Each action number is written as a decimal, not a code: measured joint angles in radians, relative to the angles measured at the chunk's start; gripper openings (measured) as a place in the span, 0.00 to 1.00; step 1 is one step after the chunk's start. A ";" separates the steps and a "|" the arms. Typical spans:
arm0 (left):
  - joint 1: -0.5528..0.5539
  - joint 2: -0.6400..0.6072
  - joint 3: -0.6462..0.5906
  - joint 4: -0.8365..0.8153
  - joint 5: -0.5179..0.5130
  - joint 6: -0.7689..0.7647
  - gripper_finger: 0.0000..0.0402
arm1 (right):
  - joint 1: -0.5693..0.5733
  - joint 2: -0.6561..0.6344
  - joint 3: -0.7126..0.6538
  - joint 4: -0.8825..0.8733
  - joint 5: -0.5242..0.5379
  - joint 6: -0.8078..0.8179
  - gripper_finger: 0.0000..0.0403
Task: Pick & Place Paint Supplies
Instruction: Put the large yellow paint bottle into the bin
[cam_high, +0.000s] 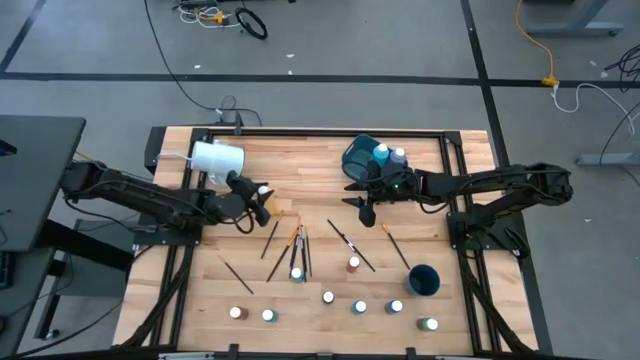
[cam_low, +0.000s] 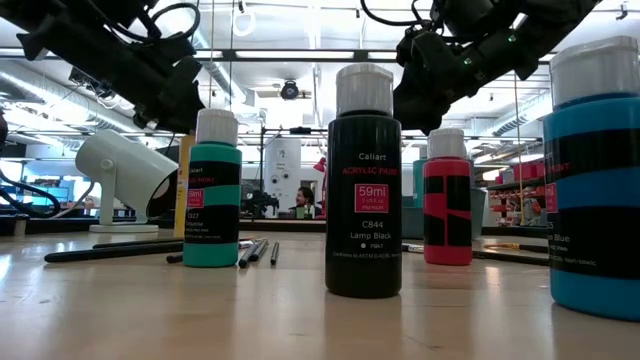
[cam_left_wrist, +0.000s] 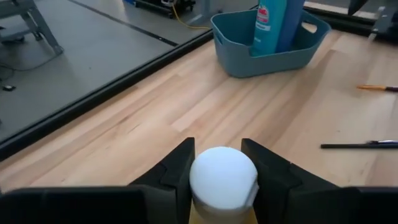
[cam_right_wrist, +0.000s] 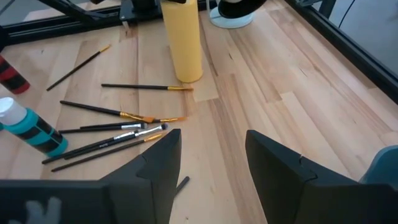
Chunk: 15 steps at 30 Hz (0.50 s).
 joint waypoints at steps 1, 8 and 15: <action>0.000 0.000 -0.001 0.023 0.000 0.002 0.31 | 0.000 0.000 0.000 0.000 0.000 0.000 0.45; 0.000 0.000 -0.001 0.426 0.087 0.213 0.31 | 0.000 0.000 0.000 0.008 0.000 0.005 0.45; 0.057 0.071 0.129 0.482 0.209 0.353 0.31 | 0.000 -0.039 0.000 -0.025 0.000 0.008 0.45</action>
